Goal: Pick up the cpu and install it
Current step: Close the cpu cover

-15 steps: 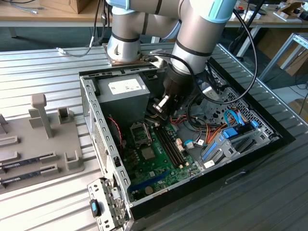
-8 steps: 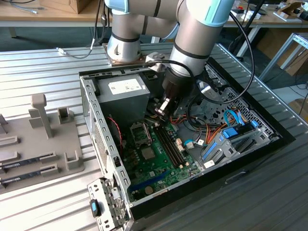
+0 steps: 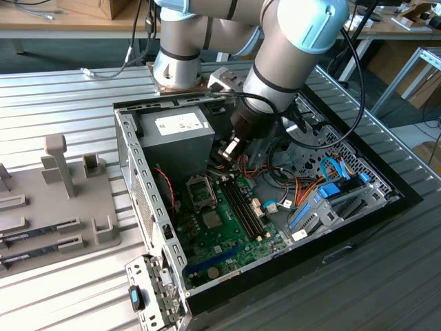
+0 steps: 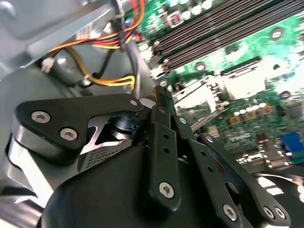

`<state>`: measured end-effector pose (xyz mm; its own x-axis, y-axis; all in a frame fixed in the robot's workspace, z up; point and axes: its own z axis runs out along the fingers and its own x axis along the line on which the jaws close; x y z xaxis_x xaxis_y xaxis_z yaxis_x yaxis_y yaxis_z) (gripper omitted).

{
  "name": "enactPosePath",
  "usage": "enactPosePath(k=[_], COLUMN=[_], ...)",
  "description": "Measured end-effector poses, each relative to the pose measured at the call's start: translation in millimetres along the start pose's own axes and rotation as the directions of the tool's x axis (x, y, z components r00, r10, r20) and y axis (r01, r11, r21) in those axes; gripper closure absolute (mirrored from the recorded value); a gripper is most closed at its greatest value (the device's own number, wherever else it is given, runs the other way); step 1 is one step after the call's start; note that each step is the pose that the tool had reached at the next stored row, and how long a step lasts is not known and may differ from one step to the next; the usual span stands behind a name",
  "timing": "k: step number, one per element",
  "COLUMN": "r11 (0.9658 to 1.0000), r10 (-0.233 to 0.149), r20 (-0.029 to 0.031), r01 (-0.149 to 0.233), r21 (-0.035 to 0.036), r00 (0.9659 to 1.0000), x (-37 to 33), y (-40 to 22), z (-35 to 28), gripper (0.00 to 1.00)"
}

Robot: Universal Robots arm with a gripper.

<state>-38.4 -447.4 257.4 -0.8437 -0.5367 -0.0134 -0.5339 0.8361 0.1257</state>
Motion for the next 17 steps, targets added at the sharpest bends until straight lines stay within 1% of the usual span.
enactPosePath(k=[1,2,4,7,9,10,11,13,14,15,16,17], r11=[1.0000,0.9999,0.9994,0.9990,0.9990,0.9988,0.9985,0.9952,0.9944,0.9939,0.9934,0.9931], r10=[-0.003,-0.011,-0.035,-0.043,-0.044,-0.045,-0.051,-0.094,-0.102,-0.106,-0.110,-0.112], r20=[0.0025,0.0019,-0.0014,-0.0007,0.0022,0.0063,0.0084,0.0041,0.0040,0.0045,0.0074,0.0083], r01=[0.003,0.011,0.035,0.043,0.044,0.045,0.051,0.094,0.102,0.106,0.111,0.112], r21=[-0.0044,-0.0051,-0.0052,-0.0078,-0.0121,-0.0181,-0.0220,-0.0249,-0.0260,-0.0276,-0.0319,-0.0332], r00=[1.0000,0.9999,0.9994,0.9991,0.9990,0.9990,0.9987,0.9955,0.9948,0.9943,0.9939,0.9937], x=[-0.2,-0.6,-1.2,-1.1,-1.5,-1.5,-1.6,-1.5,-1.6,-1.5,-1.3,-1.3], y=[-0.2,-0.5,-1.2,-1.7,-2.3,-2.7,-2.9,-3.2,-3.3,-3.5,-4.0,-4.2], z=[0.9,1.8,3.2,7.0,9.2,12.0,13.6,16.5,17.3,18.2,20.7,21.9], gripper=[0.89,0.89,0.89,0.89,0.89,0.89,0.89,0.89,0.89,0.89,0.89,0.89])
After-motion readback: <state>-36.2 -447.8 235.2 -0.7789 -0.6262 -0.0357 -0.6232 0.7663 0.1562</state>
